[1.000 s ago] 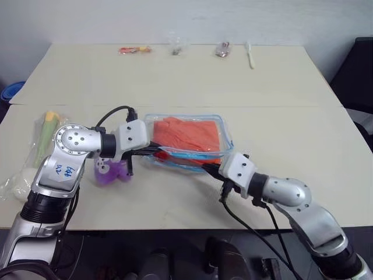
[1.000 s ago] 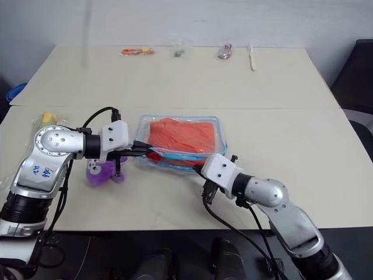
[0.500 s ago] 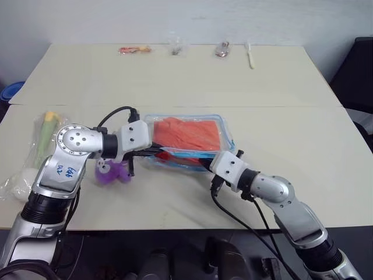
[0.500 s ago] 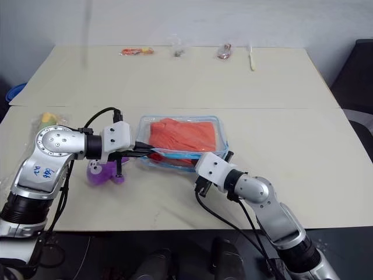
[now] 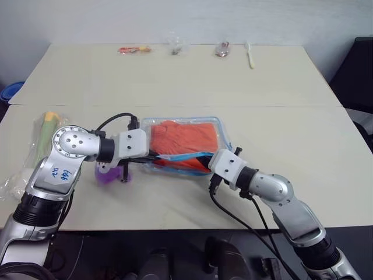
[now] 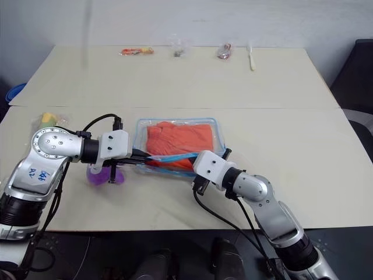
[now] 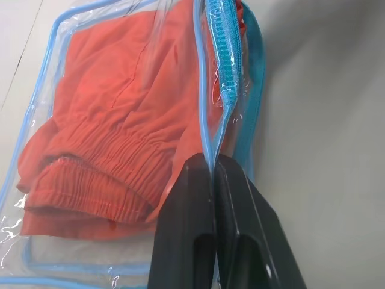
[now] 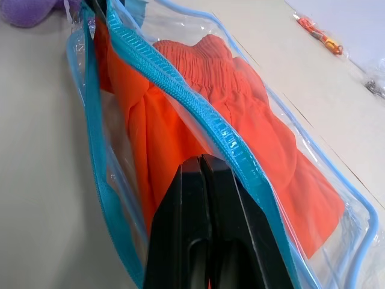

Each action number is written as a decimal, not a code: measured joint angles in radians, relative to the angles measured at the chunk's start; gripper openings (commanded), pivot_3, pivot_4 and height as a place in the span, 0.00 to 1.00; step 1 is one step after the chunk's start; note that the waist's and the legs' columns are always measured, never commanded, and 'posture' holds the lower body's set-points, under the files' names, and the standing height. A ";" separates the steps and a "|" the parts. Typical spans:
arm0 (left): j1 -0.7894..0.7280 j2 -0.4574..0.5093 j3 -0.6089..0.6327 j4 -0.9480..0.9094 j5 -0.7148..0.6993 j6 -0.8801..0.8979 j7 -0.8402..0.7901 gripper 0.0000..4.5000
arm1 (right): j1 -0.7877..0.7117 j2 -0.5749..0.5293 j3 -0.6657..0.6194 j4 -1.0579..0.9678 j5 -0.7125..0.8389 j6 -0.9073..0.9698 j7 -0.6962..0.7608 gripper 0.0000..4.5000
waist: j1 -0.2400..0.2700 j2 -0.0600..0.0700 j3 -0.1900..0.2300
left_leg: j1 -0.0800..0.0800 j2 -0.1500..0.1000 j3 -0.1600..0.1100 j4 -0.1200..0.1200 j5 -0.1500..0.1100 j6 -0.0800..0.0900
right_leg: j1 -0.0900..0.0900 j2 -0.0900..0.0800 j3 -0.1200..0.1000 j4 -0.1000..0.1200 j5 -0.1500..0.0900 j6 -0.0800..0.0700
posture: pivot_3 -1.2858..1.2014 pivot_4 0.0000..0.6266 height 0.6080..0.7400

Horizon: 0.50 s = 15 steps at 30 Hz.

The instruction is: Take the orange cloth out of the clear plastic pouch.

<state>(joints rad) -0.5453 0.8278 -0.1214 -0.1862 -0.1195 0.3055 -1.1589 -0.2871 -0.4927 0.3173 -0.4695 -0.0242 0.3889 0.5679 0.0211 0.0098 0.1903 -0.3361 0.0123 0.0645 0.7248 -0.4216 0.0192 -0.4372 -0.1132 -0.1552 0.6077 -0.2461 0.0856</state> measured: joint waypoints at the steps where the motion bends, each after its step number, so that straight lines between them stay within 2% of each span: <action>1: 0.000 0.001 -0.001 0.000 0.000 -0.002 -0.003 0.28 | 0.000 0.000 0.000 0.000 0.000 0.000 0.000 0.00 | 0.000 0.000 0.000 | 0.000 0.000 0.000 0.000 0.000 0.000 | 0.000 0.000 0.000 0.000 0.000 0.000 | 0.52 0.24 1.00; 6: 0.000 0.009 -0.002 0.000 0.001 -0.024 -0.013 0.62 | 0.000 0.000 0.000 0.000 0.000 0.000 0.001 0.00 | 0.000 0.000 0.000 | 0.000 0.000 0.000 0.000 0.000 0.000 | 0.000 0.000 0.000 0.000 0.000 0.000 | 0.52 0.24 1.00; 14: -0.005 0.008 -0.005 0.014 0.005 -0.060 -0.007 0.62 | 0.000 0.000 0.000 0.002 0.000 0.000 0.007 0.00 | 0.000 0.000 0.000 | 0.000 0.000 0.000 0.000 0.000 0.000 | 0.000 0.000 0.000 0.000 0.000 0.000 | 0.52 0.24 1.00; 15: -0.011 0.002 -0.006 0.022 0.006 -0.061 -0.003 0.58 | 0.000 0.000 0.000 0.002 0.000 0.000 0.008 0.00 | 0.001 0.000 0.000 | 0.000 0.000 0.000 0.000 0.000 0.000 | 0.000 0.000 0.000 0.000 0.000 0.000 | 0.52 0.24 1.00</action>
<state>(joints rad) -0.5566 0.8296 -0.1272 -0.1646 -0.1140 0.2448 -1.1615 -0.2871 -0.4924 0.3169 -0.4673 -0.0243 0.3888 0.5756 0.0220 0.0098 0.1903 -0.3361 0.0121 0.0645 0.7248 -0.4216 0.0192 -0.4371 -0.1133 -0.1552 0.6077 -0.2461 0.0856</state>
